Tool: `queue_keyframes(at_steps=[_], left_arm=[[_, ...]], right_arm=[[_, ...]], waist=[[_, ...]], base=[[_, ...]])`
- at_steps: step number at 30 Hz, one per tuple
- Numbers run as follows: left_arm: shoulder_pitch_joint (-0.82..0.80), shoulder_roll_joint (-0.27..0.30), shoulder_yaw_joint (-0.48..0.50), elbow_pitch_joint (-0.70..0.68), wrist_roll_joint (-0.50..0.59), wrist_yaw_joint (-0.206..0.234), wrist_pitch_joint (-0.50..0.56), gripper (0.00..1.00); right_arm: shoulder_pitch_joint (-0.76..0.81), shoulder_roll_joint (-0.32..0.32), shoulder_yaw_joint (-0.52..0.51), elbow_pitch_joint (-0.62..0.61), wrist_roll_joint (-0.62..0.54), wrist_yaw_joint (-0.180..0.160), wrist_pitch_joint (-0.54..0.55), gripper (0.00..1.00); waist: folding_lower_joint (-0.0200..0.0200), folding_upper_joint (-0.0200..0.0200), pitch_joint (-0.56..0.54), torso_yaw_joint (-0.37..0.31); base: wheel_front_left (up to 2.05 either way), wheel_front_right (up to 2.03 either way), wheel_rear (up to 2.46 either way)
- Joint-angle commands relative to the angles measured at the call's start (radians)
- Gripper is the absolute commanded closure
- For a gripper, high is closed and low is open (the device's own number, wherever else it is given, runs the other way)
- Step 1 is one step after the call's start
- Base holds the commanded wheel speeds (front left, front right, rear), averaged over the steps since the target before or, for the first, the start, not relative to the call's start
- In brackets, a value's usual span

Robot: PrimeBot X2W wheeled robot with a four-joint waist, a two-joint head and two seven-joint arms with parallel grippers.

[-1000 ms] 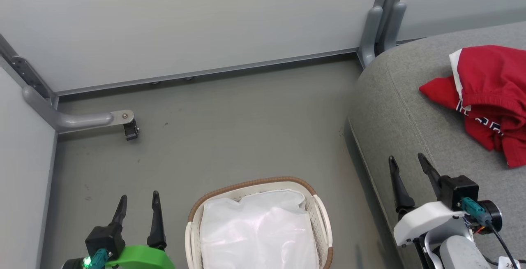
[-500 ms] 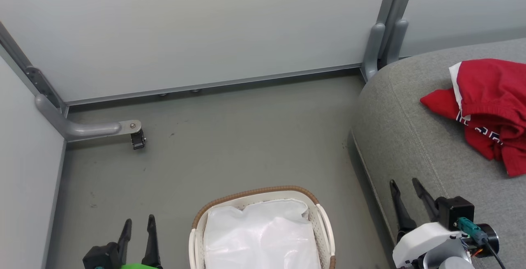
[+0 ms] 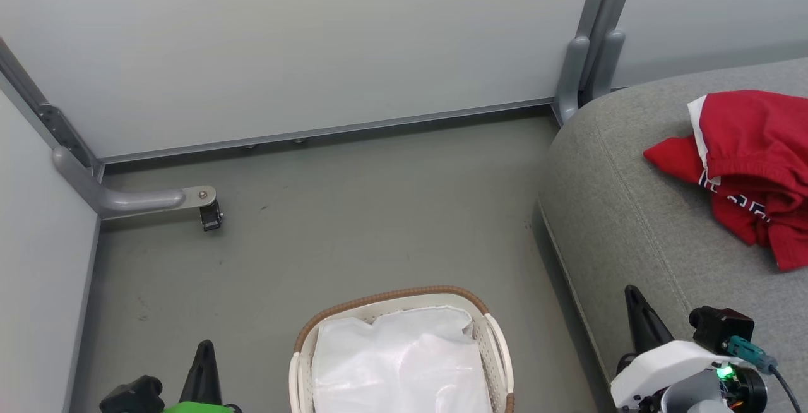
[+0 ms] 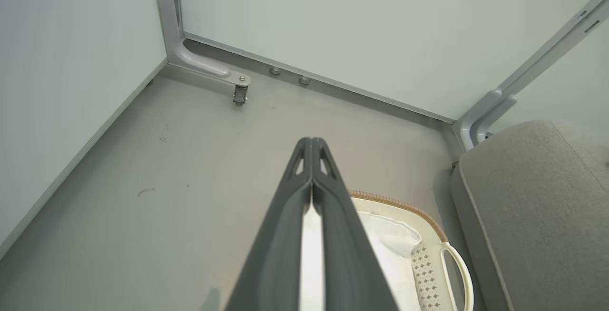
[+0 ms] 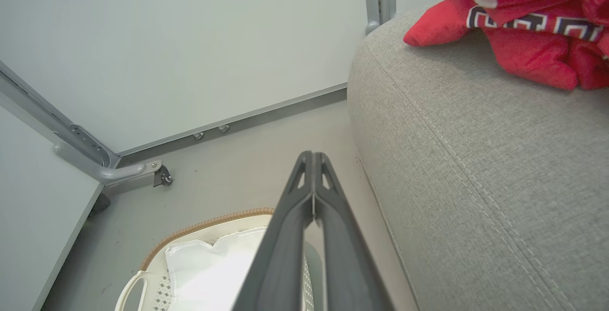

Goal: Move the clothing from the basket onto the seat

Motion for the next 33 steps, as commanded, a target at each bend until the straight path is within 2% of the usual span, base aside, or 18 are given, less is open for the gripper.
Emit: queue_keyframes(at_steps=[1, 33], left_arm=[[-0.028, 0.003, 0.009, -0.023, -0.046, -0.005, 0.008, 1.00], [-0.077, 0.005, 0.058, -0.087, -0.484, -0.023, 0.131, 1.00]], right_arm=[[-0.015, -0.005, -0.008, -0.023, 0.048, 0.000, 0.009, 1.00], [-0.025, -0.009, -0.051, -0.083, 0.522, 0.000, 0.130, 1.00]], waist=[[0.0001, 0.0000, 0.000, -0.001], [0.0001, 0.0000, -0.006, -0.011]], base=[[0.00, 0.00, 0.00], [0.00, 0.00, 0.00]])
